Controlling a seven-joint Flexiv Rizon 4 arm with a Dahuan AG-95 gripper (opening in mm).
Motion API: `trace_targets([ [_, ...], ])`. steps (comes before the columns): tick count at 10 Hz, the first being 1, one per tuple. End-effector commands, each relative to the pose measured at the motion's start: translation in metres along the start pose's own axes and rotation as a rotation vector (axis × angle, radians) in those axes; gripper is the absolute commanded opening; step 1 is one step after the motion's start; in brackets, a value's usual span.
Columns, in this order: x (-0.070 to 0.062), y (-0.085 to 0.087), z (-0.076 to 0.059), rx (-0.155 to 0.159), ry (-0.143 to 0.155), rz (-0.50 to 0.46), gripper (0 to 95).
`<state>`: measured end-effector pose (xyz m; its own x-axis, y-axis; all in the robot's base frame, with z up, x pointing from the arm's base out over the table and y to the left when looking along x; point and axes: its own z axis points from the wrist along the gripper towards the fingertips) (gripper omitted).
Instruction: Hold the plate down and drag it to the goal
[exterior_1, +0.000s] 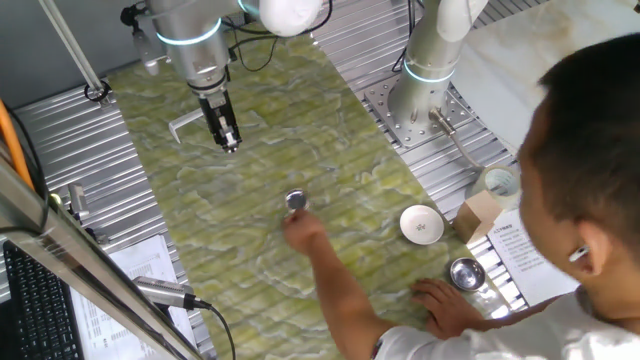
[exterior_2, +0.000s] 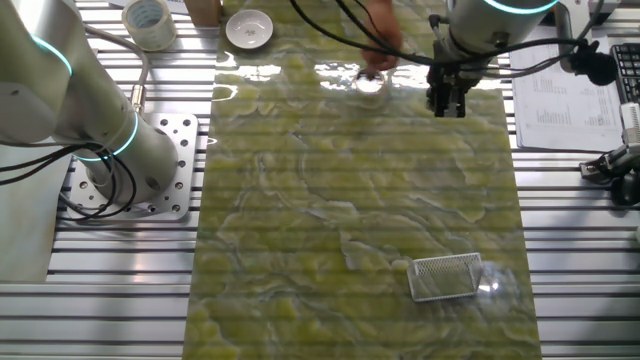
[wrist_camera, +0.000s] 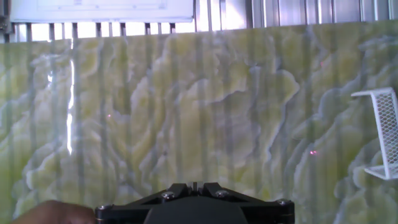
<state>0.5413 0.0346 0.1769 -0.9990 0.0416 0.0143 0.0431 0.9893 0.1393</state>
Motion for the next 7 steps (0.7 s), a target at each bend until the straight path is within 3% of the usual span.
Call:
trace_targets([
  [1,-0.001,0.006,0.008,0.004,-0.005,0.004,19.0],
  [7,-0.026,0.023,0.036,-0.009,-0.01,0.006,19.0],
])
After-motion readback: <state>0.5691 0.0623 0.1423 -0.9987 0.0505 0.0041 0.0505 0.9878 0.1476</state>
